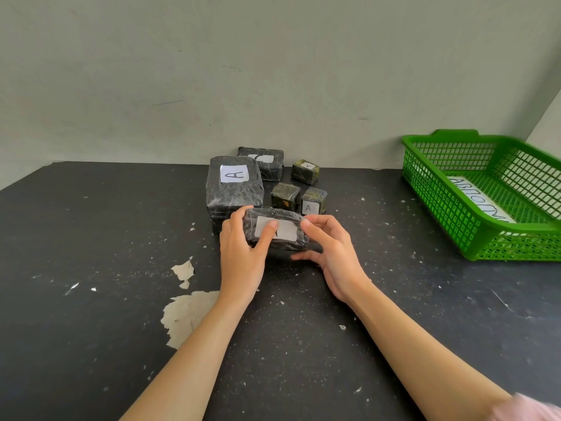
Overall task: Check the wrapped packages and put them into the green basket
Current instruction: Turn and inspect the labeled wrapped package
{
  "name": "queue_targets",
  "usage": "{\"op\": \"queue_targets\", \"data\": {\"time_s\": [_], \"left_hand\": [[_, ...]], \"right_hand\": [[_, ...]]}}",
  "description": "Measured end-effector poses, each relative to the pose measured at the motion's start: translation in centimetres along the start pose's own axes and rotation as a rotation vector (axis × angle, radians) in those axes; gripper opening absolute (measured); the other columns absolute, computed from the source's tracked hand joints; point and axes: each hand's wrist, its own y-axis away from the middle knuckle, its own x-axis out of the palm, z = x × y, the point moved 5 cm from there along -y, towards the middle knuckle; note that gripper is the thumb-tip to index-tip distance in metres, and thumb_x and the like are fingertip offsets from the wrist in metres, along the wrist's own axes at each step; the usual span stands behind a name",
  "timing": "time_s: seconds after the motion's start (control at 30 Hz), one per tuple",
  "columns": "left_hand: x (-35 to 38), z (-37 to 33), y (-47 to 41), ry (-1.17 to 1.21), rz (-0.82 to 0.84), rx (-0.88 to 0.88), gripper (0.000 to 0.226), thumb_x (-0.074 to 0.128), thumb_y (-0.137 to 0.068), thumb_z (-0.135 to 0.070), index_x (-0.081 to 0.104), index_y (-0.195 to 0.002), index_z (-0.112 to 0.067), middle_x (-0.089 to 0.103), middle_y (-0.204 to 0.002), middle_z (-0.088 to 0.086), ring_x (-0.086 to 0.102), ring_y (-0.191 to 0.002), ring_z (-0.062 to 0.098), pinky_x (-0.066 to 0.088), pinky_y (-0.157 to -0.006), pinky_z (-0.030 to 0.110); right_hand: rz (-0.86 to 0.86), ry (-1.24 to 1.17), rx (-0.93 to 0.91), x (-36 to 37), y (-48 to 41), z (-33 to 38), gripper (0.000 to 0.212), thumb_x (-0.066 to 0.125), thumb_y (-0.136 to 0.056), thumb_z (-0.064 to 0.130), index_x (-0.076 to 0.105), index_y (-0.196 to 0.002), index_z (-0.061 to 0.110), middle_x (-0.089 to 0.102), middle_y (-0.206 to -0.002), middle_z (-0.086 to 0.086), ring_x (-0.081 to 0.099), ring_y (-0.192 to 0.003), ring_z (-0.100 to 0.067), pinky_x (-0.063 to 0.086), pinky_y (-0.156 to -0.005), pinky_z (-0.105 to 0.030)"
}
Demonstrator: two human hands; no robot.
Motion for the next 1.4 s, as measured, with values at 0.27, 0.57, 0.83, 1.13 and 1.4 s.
{"op": "queue_targets", "data": {"time_s": [0.27,0.57,0.83,1.13,1.4], "left_hand": [[-0.2,0.0,-0.1,0.045,0.013,-0.026,0.033,0.043,-0.098,-0.033,0.047,-0.130,-0.027,0.043,-0.115,-0.013,0.038,-0.105,-0.001,0.027,-0.089,0.018],[0.1,0.9,-0.5,0.220,0.104,-0.122,0.036,0.041,-0.097,-0.041,0.043,-0.133,-0.047,0.046,-0.103,-0.027,0.049,-0.102,0.000,0.042,-0.103,0.040],[0.6,0.0,0.0,0.084,0.156,0.071,0.056,0.063,-0.084,-0.046,0.037,-0.133,-0.047,0.043,-0.123,-0.022,0.045,-0.114,0.000,0.046,-0.092,0.023],[0.9,0.6,-0.2,0.323,0.281,-0.121,0.043,0.056,-0.089,-0.040,0.044,-0.129,-0.050,0.056,-0.125,-0.017,0.054,-0.112,0.000,0.044,-0.101,0.027],[0.8,-0.5,0.0,0.543,0.474,-0.186,0.068,0.049,-0.075,-0.057,0.038,-0.138,-0.036,0.047,-0.140,-0.008,0.046,-0.126,0.006,0.042,-0.103,0.031]], "right_hand": [[-0.022,-0.021,0.013,-0.1,0.0,0.1,0.012,0.059,-0.088,0.016,0.056,-0.097,0.008,0.056,-0.094,-0.003,0.056,-0.082,-0.007,0.055,-0.058,-0.031],[-0.038,-0.040,0.050,-0.6,-0.2,0.3,0.020,0.058,-0.090,0.028,0.052,-0.095,0.009,0.069,-0.091,-0.008,0.065,-0.066,-0.010,0.048,-0.049,-0.026],[-0.038,-0.023,0.024,-0.6,-0.2,0.5,0.025,0.061,-0.086,0.033,0.047,-0.083,0.012,0.067,-0.076,-0.007,0.062,-0.060,-0.014,0.045,-0.046,-0.025],[0.073,-0.034,-0.069,-0.3,0.3,0.9,0.038,0.071,-0.073,0.025,0.050,-0.101,0.011,0.065,-0.093,-0.012,0.058,-0.062,-0.020,0.048,-0.050,-0.026],[0.068,0.264,-0.277,1.7,1.5,1.1,0.032,0.066,-0.084,0.025,0.058,-0.114,0.017,0.068,-0.090,-0.002,0.060,-0.060,-0.012,0.052,-0.055,-0.030]]}}
